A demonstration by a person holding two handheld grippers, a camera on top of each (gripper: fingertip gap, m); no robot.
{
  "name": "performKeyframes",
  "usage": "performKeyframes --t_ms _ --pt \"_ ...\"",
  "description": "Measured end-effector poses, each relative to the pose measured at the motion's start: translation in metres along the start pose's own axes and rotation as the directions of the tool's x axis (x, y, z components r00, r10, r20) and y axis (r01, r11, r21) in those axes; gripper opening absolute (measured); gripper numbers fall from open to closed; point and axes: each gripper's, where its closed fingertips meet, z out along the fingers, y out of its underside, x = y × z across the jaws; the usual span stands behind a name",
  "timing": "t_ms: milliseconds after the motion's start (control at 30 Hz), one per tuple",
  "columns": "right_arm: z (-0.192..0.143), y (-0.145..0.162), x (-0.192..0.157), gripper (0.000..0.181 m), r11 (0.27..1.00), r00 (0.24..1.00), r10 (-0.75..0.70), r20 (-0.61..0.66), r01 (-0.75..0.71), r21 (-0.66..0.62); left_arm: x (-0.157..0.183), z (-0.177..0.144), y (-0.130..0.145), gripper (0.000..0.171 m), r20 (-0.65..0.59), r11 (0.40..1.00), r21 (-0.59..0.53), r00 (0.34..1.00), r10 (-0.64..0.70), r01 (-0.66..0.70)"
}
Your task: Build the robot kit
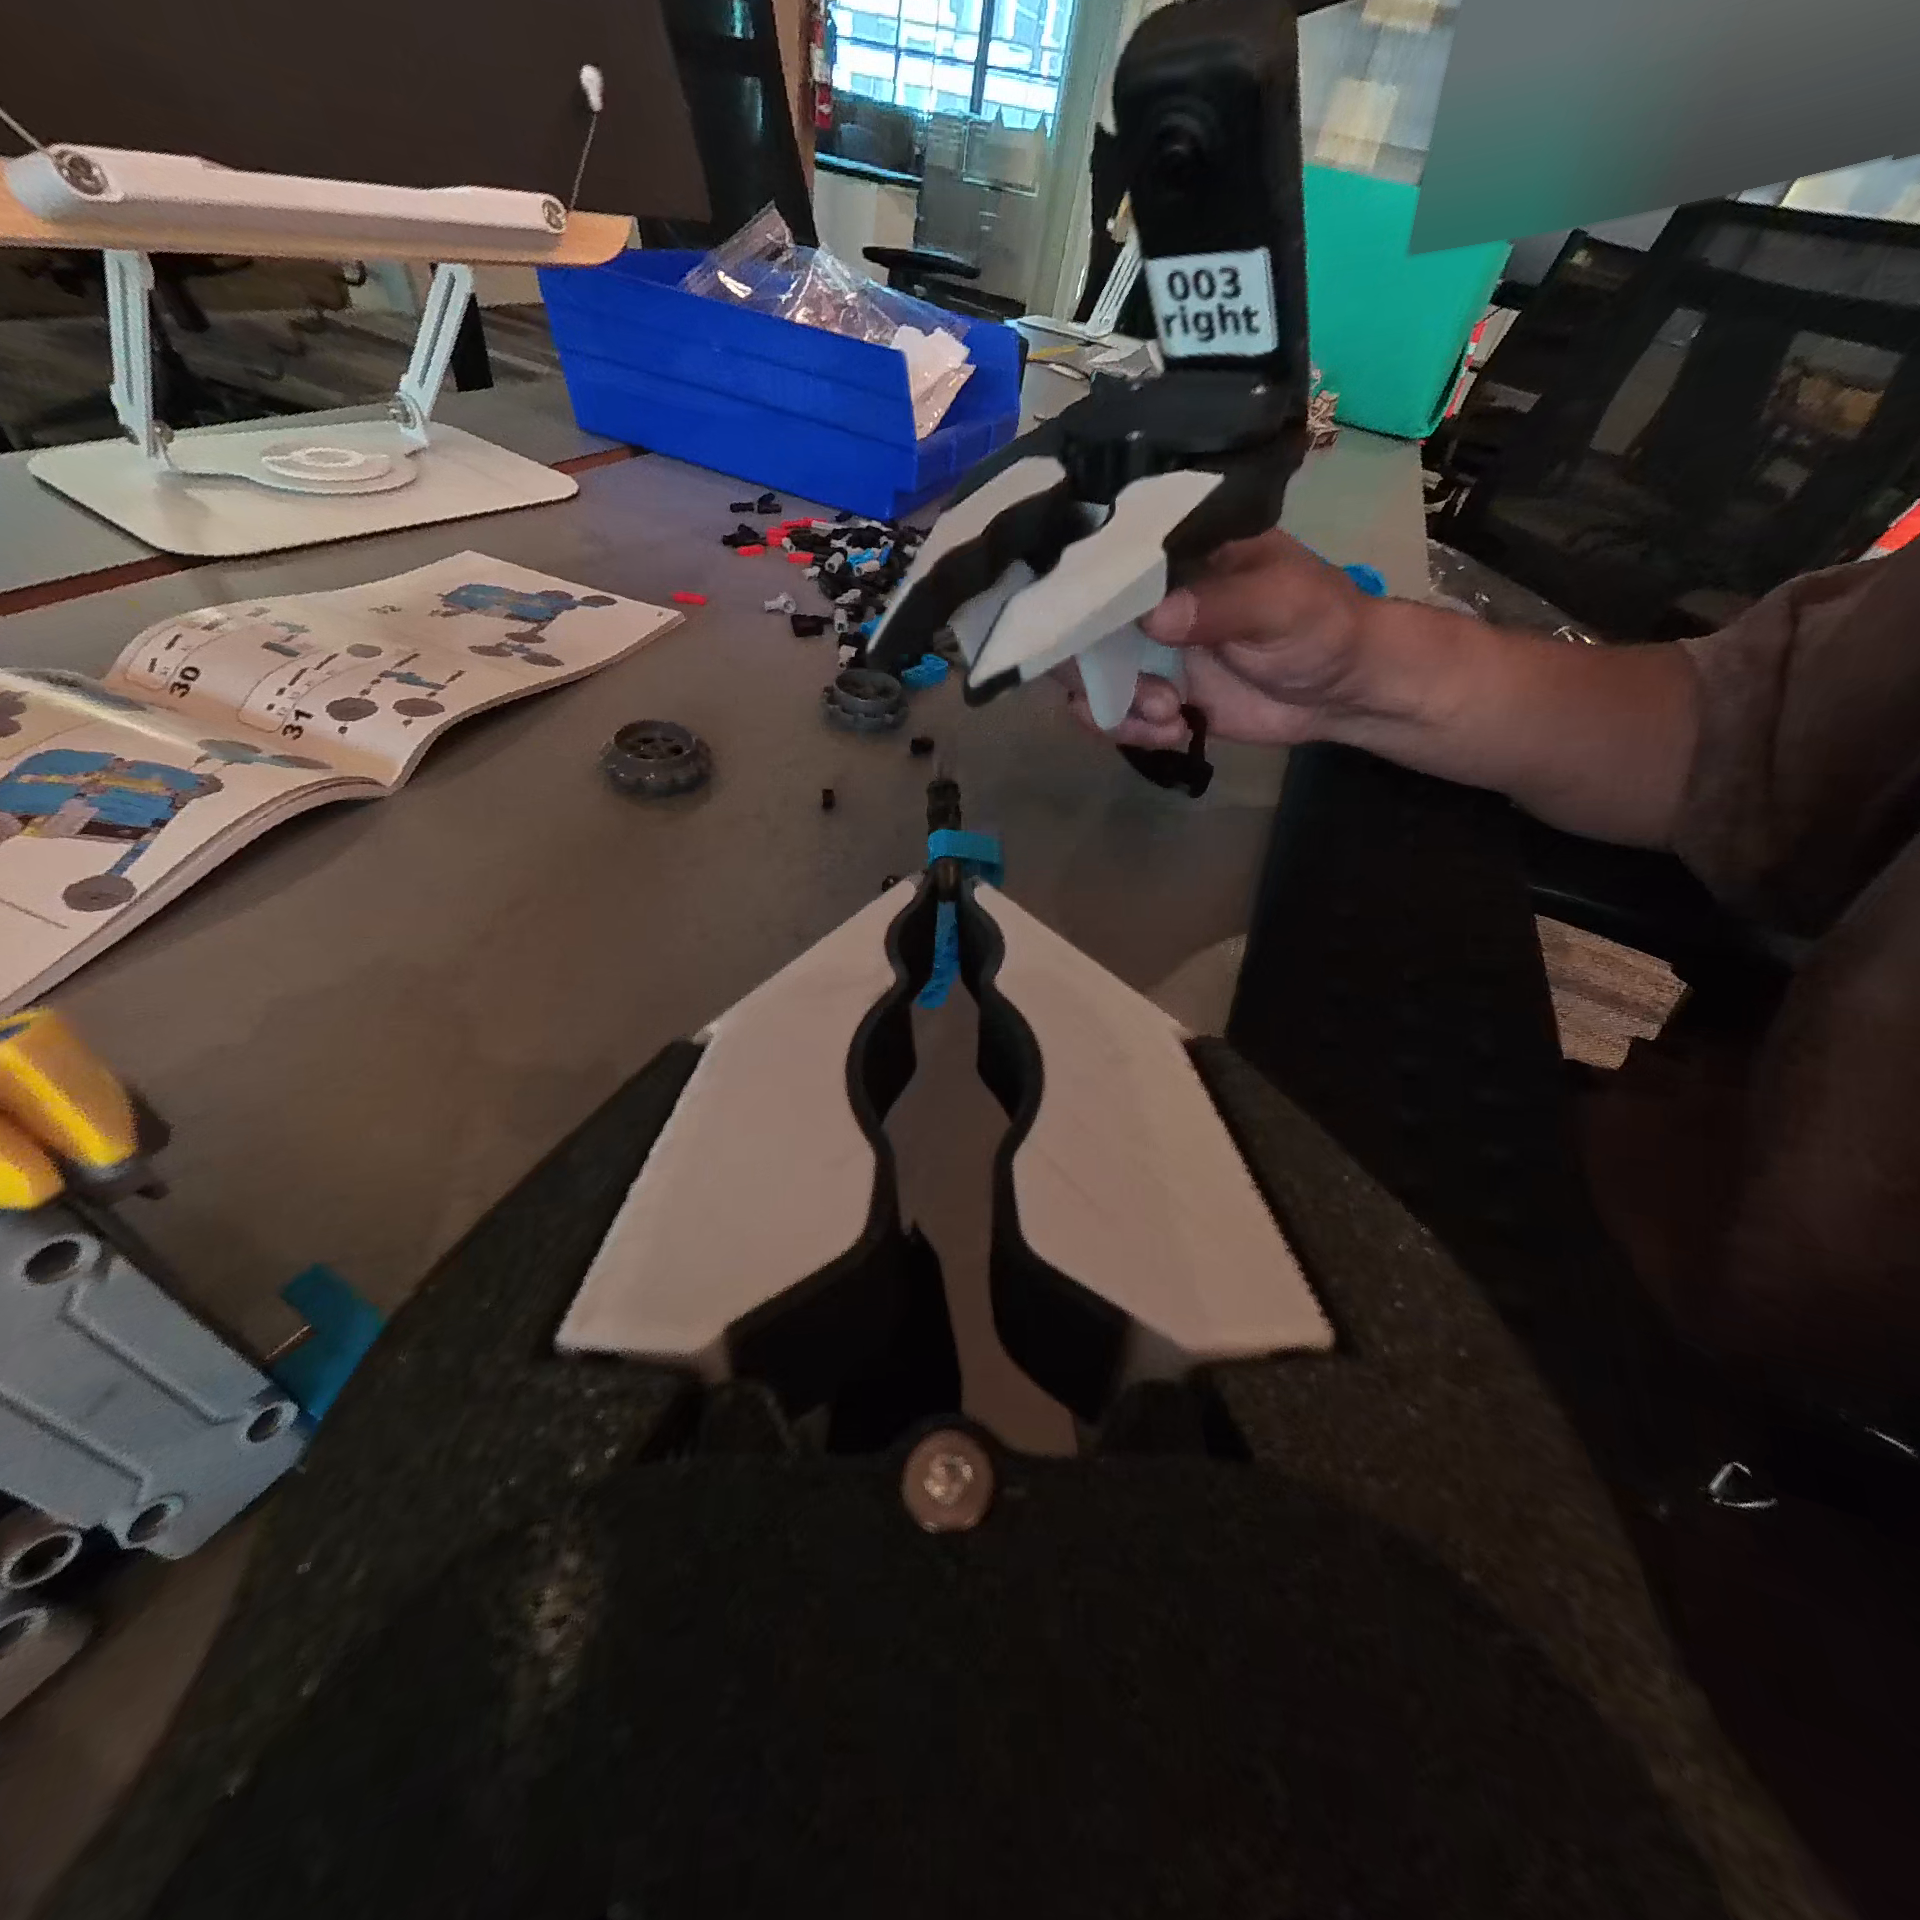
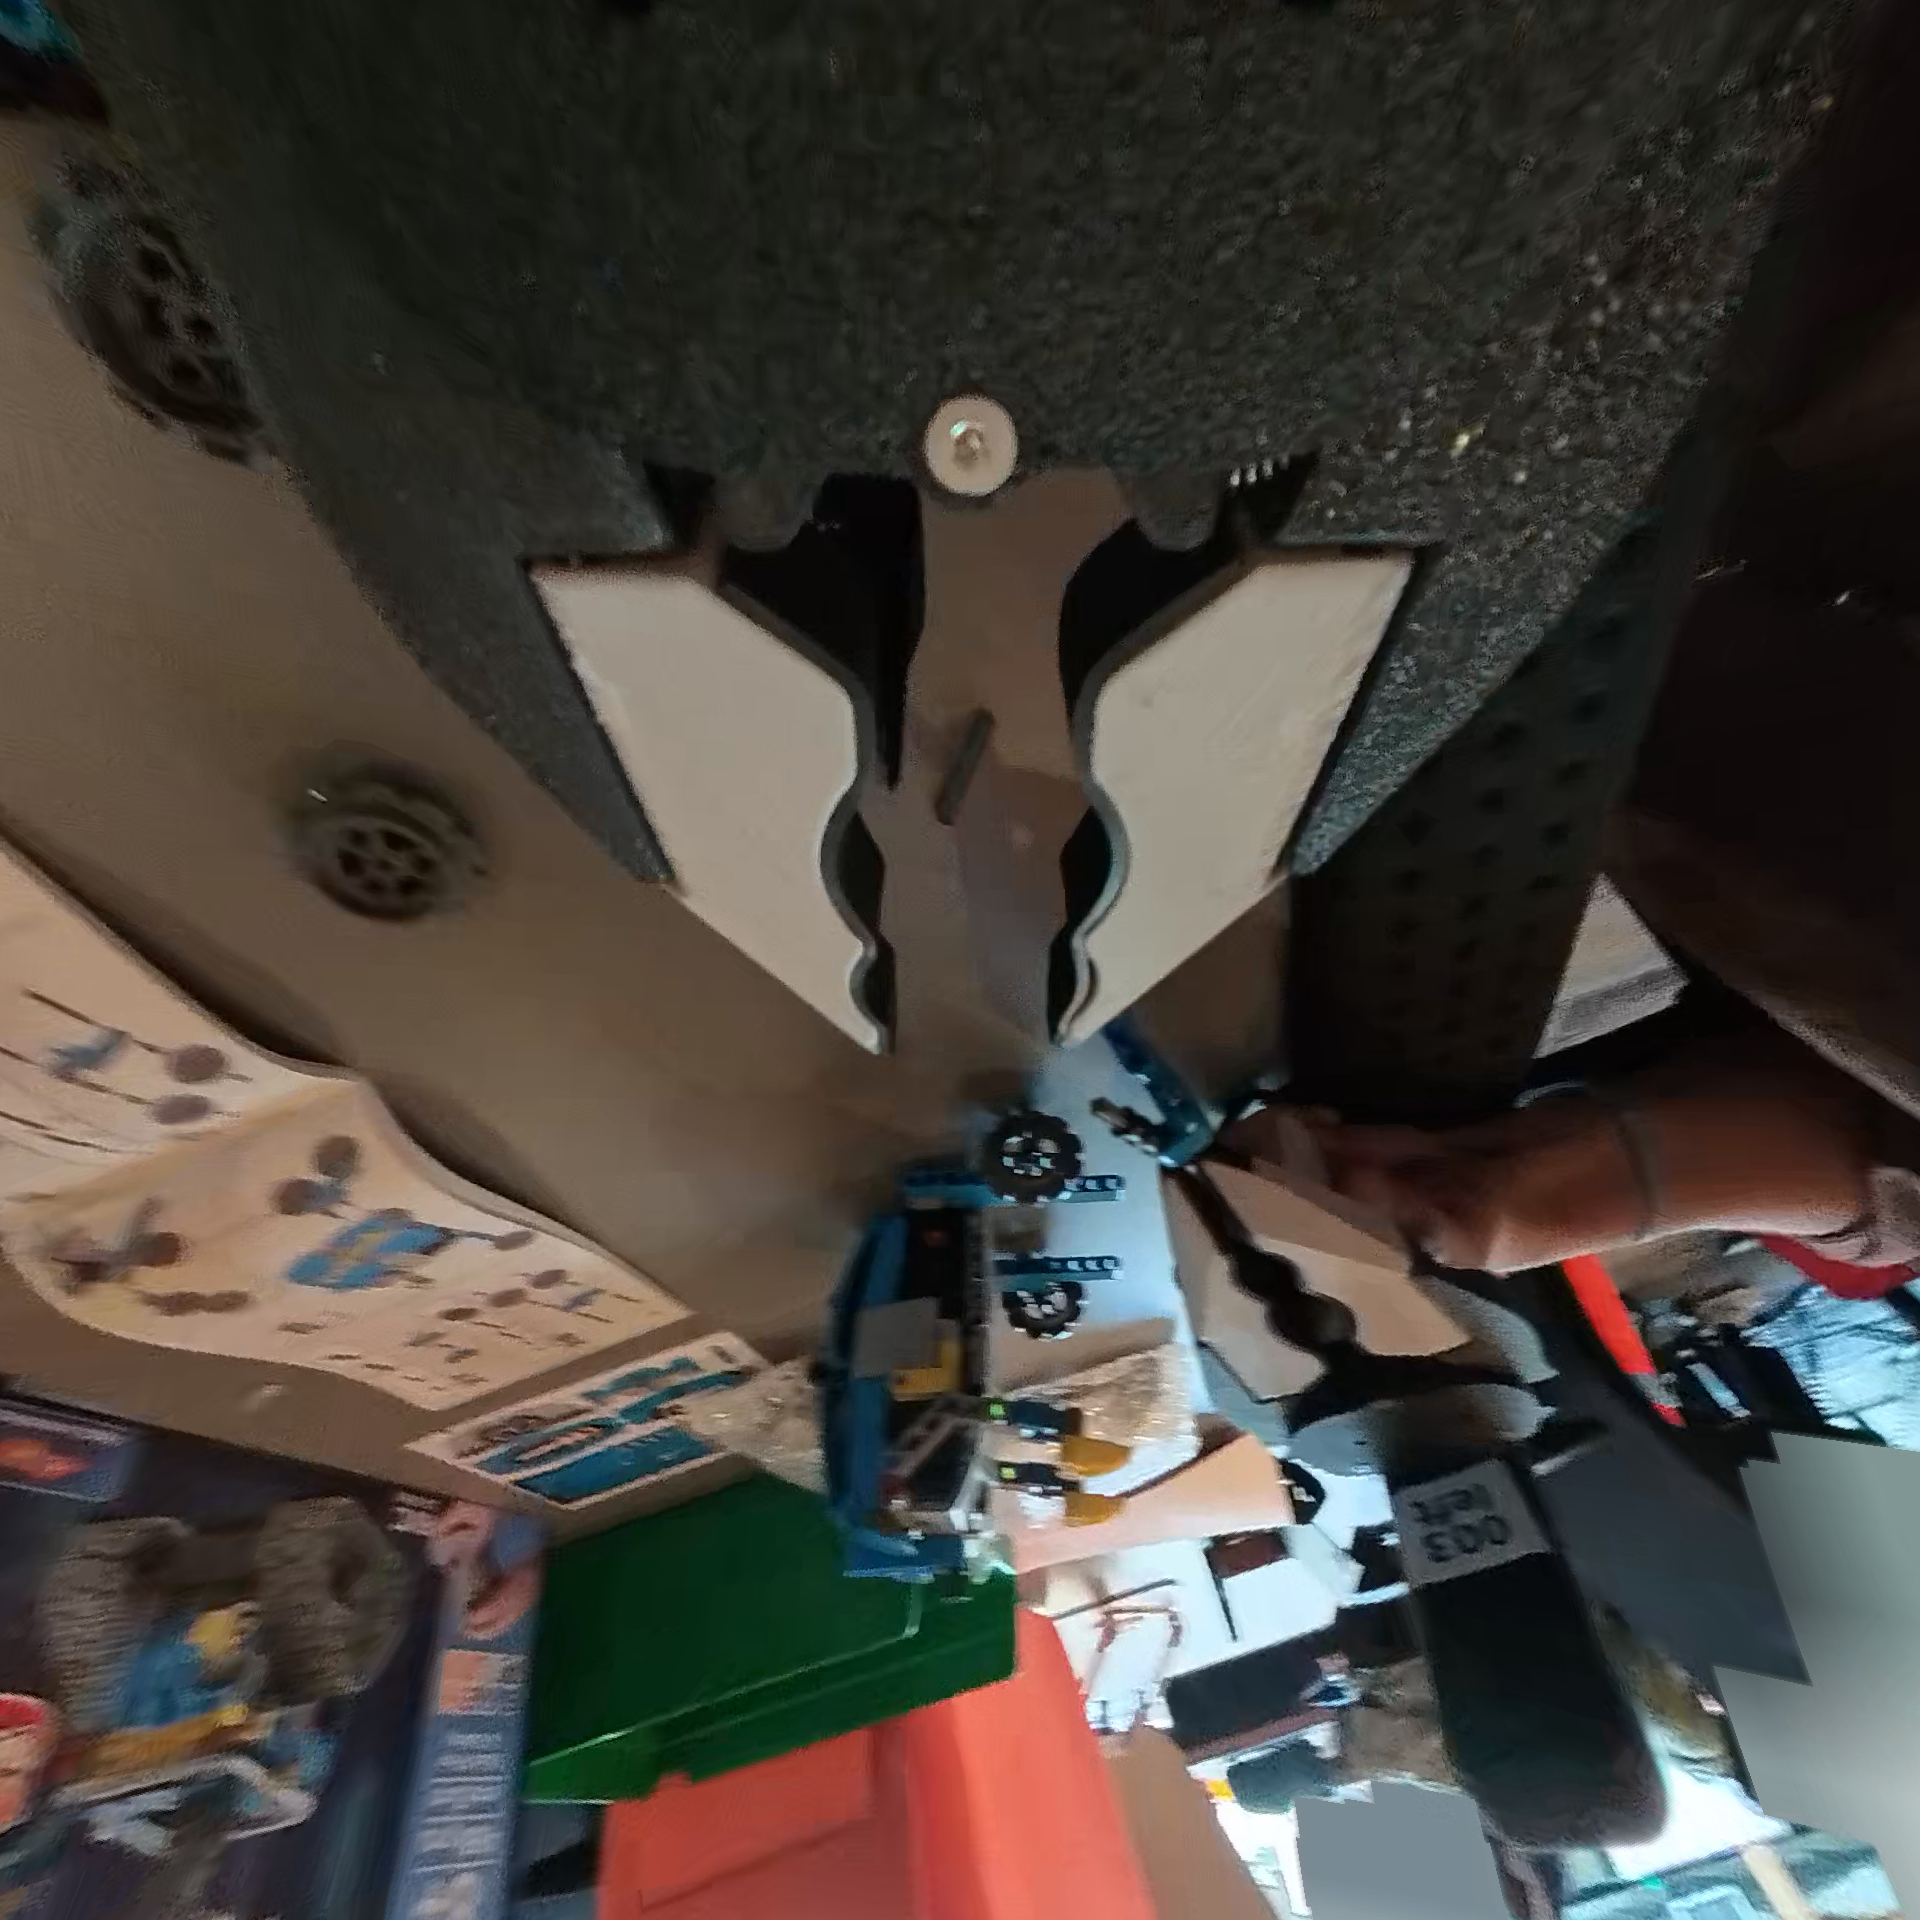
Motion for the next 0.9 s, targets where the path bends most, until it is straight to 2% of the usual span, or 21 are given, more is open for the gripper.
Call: performKeyframes --t_ms 100,400,533,733,900 --pt "-0.009 -0.001 0.015 0.028 0.998 0.997 0.068 -0.039 -0.068 0.011 -0.006 0.001 0.002 0.003 0.012 0.999 -0.006 0.999 -0.037 0.037" --pt "-0.020 -0.004 0.027 0.025 0.973 0.975 0.223 0.020 -0.224 0.055 -0.023 -0.006 -0.004 0.003 0.051 0.989 0.049 0.989 -0.140 0.138" --pt "-0.017 0.000 0.032 0.024 0.963 0.963 0.265 0.044 -0.267 0.047 -0.025 -0.005 -0.001 0.003 0.060 0.989 0.034 0.987 -0.147 0.145" --pt "-0.011 0.013 0.045 0.024 0.965 0.965 0.263 0.014 -0.263 -0.006 -0.021 0.002 0.006 0.003 0.073 0.996 -0.023 0.993 -0.089 0.090" --pt "-0.003 0.022 0.045 0.022 0.971 0.973 0.230 0.005 -0.229 -0.063 -0.021 0.003 0.008 0.003 0.060 0.993 -0.034 0.992 -0.108 0.110"
